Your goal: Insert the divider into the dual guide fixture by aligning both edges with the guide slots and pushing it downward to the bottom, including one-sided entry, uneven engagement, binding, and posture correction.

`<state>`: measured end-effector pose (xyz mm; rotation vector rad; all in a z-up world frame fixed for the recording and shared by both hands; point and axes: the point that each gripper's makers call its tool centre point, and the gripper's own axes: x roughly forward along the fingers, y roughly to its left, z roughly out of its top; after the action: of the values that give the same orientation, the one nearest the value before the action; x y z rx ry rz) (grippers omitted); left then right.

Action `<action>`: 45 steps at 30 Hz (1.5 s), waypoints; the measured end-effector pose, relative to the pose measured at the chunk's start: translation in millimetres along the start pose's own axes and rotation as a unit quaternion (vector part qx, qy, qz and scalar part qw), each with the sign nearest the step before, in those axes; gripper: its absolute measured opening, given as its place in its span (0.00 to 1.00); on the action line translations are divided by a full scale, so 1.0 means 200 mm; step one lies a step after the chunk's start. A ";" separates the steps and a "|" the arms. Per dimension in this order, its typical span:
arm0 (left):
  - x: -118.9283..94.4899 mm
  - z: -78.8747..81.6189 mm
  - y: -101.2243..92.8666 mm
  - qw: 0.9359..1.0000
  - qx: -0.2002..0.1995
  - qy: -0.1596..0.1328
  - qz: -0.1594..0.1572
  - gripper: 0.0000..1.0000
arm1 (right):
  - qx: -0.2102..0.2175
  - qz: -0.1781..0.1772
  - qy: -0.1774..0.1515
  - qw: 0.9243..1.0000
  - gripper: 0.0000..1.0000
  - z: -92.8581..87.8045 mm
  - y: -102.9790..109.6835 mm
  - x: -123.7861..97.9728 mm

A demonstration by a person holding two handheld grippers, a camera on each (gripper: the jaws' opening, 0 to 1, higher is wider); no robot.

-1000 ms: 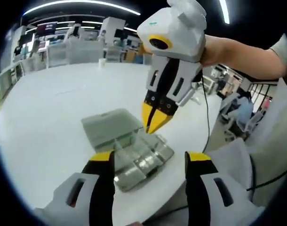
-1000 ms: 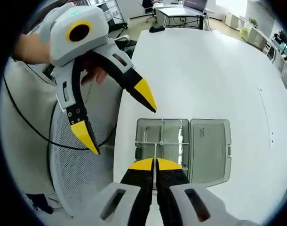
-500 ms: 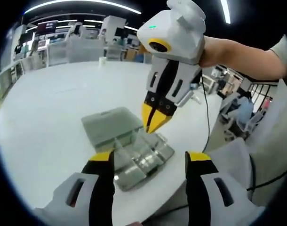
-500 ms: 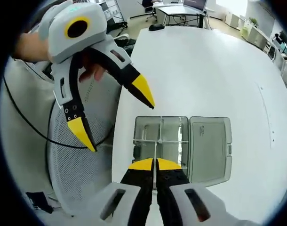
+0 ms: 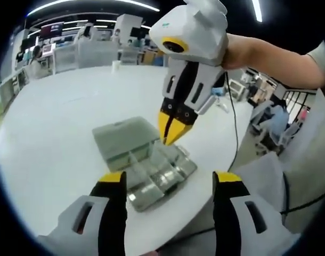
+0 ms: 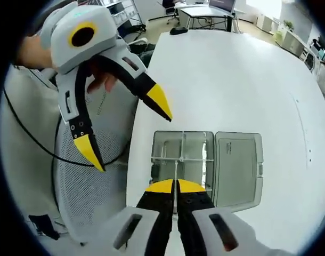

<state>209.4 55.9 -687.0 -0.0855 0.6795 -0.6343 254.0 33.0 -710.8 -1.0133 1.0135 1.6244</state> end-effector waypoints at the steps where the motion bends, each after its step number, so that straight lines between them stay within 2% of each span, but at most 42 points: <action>1: 0.00 0.00 0.00 1.000 0.000 0.002 0.001 0.64 | -0.004 -0.002 0.002 1.000 0.00 0.00 0.00 0.01; 15: -0.02 -0.03 -0.01 1.000 -0.003 0.008 0.005 0.64 | -0.009 -0.002 0.010 1.000 0.00 -0.01 0.00 0.03; 34: -0.03 -0.03 0.01 1.000 -0.008 0.006 0.007 0.64 | -0.016 -0.006 0.022 1.000 0.00 -0.03 -0.02 0.09; 45: -0.03 -0.02 0.02 1.000 -0.010 0.004 0.008 0.63 | -0.002 -0.005 0.022 1.000 0.00 -0.02 -0.03 0.09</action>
<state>205.4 63.7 -688.5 -0.0954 0.6938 -0.6136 256.7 35.1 -730.6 -1.0590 1.0326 1.6027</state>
